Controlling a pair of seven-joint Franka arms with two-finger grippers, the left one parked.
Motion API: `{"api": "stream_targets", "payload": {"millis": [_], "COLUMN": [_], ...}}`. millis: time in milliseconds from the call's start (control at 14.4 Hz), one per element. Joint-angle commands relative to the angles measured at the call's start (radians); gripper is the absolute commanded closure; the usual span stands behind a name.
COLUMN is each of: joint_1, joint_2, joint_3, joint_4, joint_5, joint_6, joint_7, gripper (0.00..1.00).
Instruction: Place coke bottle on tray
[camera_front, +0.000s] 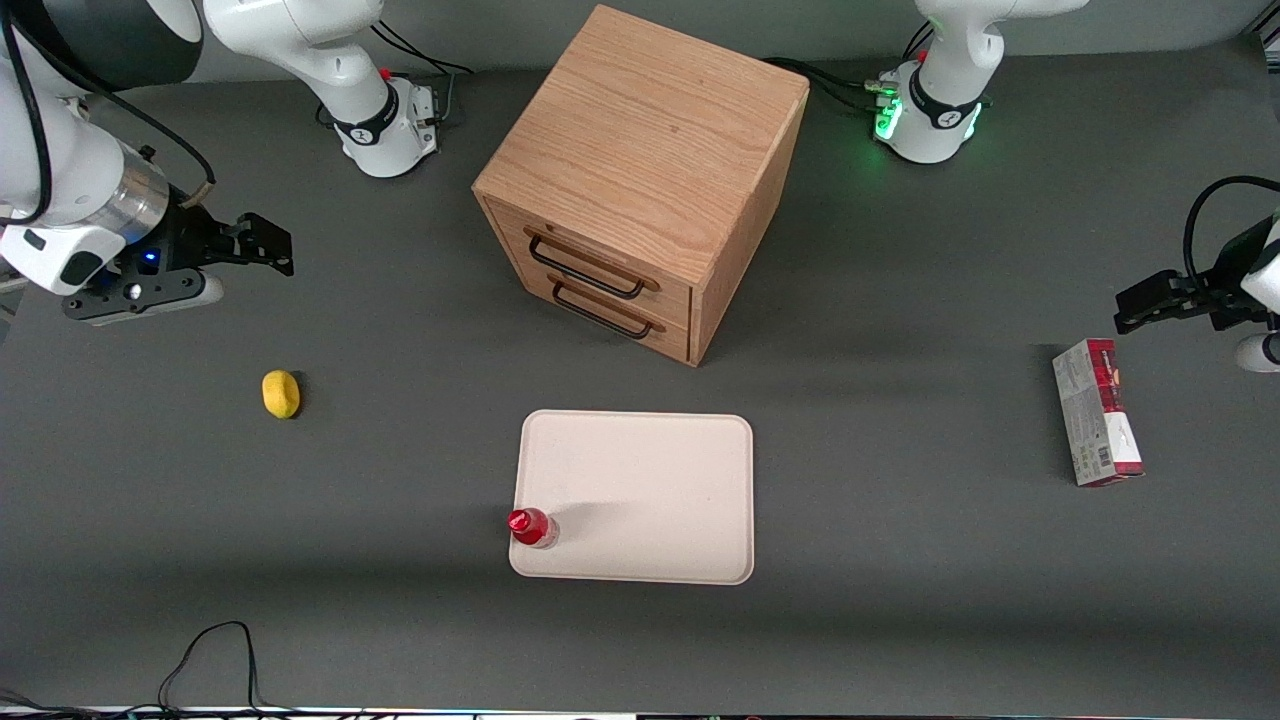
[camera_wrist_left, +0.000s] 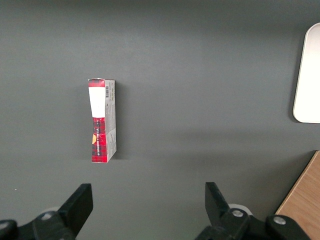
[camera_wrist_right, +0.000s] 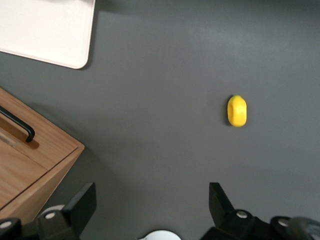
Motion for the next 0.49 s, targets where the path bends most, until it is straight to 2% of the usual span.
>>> {"api": "stream_targets", "payload": {"millis": [0,416], "joint_1": [0.01,-0.029], "joint_2": [0.015,0.012], "joint_3": [-0.014,0.005], "joint_4": [0.072,0.074], "joint_5": [0.022,0.022], "joint_6": [-0.076,-0.079], "joint_7": [-0.023,-0.045], "gripper": [0.0,0.0]}}
